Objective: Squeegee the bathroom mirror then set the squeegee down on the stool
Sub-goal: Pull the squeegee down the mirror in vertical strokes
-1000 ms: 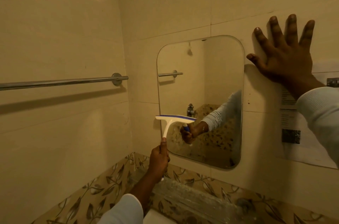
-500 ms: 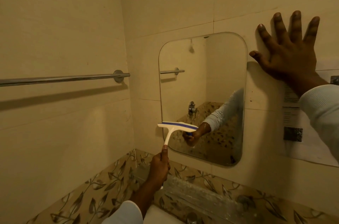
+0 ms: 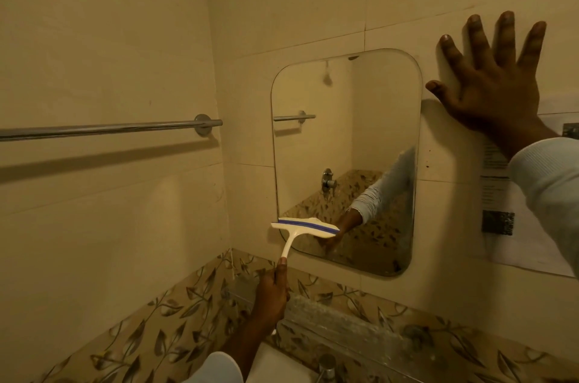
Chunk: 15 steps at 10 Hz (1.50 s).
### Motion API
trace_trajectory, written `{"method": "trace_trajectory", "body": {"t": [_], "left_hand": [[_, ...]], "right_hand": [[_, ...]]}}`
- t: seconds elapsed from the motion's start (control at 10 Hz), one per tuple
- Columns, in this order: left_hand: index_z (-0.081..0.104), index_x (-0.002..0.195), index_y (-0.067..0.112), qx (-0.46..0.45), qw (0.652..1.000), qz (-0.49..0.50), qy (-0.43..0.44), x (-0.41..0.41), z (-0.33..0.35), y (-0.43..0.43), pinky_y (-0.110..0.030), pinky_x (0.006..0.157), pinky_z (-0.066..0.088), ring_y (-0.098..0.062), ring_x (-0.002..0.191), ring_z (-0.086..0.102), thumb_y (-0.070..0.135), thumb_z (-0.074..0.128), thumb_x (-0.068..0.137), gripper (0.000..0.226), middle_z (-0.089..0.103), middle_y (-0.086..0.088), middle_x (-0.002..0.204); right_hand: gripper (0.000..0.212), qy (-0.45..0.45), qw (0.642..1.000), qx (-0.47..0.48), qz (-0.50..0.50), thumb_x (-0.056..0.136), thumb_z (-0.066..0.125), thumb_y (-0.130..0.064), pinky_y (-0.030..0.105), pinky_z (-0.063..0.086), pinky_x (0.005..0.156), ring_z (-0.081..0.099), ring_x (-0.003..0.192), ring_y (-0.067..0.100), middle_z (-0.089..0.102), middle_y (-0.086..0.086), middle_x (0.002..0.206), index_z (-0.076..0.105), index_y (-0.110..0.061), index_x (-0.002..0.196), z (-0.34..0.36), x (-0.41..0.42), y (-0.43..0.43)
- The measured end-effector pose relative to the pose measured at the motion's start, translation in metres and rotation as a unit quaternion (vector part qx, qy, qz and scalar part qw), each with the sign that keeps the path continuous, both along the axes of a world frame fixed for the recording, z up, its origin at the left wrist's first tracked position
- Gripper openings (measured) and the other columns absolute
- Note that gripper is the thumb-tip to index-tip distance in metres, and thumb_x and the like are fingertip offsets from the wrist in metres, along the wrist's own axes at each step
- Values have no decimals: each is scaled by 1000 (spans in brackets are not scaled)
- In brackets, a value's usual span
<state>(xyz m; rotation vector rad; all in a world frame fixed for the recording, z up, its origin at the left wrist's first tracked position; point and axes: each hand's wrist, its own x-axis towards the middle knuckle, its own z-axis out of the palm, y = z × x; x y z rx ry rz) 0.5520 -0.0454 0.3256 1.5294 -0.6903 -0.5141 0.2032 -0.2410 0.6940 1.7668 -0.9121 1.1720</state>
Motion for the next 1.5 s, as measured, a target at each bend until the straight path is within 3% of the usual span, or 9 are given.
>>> {"method": "trace_trajectory", "body": {"t": [0.3, 0.5, 0.6, 0.7, 0.9, 1.0, 1.2, 1.5], "left_hand": [[52, 69, 15, 35, 999, 3, 5, -4, -17, 7, -23, 39, 29, -9, 36, 35, 64, 44, 97, 57, 42, 6, 48], [54, 62, 19, 48, 999, -9, -19, -4, -30, 20, -25, 46, 30, -12, 42, 37, 77, 44, 81, 62, 42, 4, 50], [55, 60, 20, 51, 999, -6, -9, -2, -34, 27, -23, 42, 27, -10, 40, 36, 77, 45, 81, 61, 42, 5, 50], [55, 65, 15, -1, 1000, -4, 10, 0, -20, 30, -26, 45, 26, -14, 41, 34, 78, 46, 76, 64, 40, 0, 52], [53, 63, 26, -112, 993, -14, 15, -8, 110, 17, -23, 38, 31, -14, 37, 35, 81, 42, 84, 61, 45, 2, 51], [52, 76, 19, -172, 983, -65, 6, -19, 193, 4, -24, 38, 35, -15, 38, 38, 84, 44, 79, 65, 46, 2, 53], [53, 82, 15, -244, 961, -118, -47, -51, 310, -23, -25, 39, 40, -14, 40, 38, 72, 42, 94, 60, 45, 1, 53], [51, 90, 13, -229, 963, -139, -30, -53, 325, -53, -21, 39, 28, -12, 40, 31, 72, 38, 96, 61, 42, 2, 54]], "right_hand": [[86, -1, 1000, 0, 2, 100, 20, -81, 80, 4, 122, -4, 163, 46, 0, 9, 180, 6, -35, 172, -1, 0, 0], [87, -1, 1000, -2, 2, 100, 21, -81, 80, 5, 122, -5, 163, 45, -2, 8, 180, 3, -36, 172, -1, 0, -2], [86, 0, 1000, -2, 0, 100, 21, -81, 80, 5, 122, -5, 163, 45, -1, 8, 180, 4, -36, 172, -1, 0, -2], [86, 0, 1000, -2, -2, 101, 20, -81, 79, 3, 122, -4, 163, 46, 0, 9, 180, 6, -35, 172, -1, 1, -2], [86, 2, 1000, -6, -8, 100, 19, -81, 79, 3, 122, -4, 163, 45, 0, 9, 180, 8, -33, 172, 0, 0, -4], [86, 1, 1000, -6, -16, 101, 18, -81, 79, 2, 122, -5, 163, 45, -1, 8, 180, 8, -33, 172, 0, 1, -5], [87, 4, 1000, -5, -19, 100, 16, -81, 77, 1, 123, -7, 164, 44, -3, 8, 180, 6, -33, 172, 0, 0, -5], [87, 6, 1000, -9, -24, 100, 16, -81, 76, 1, 124, -8, 164, 43, -3, 8, 180, 5, -33, 172, 0, -1, -8]]}}
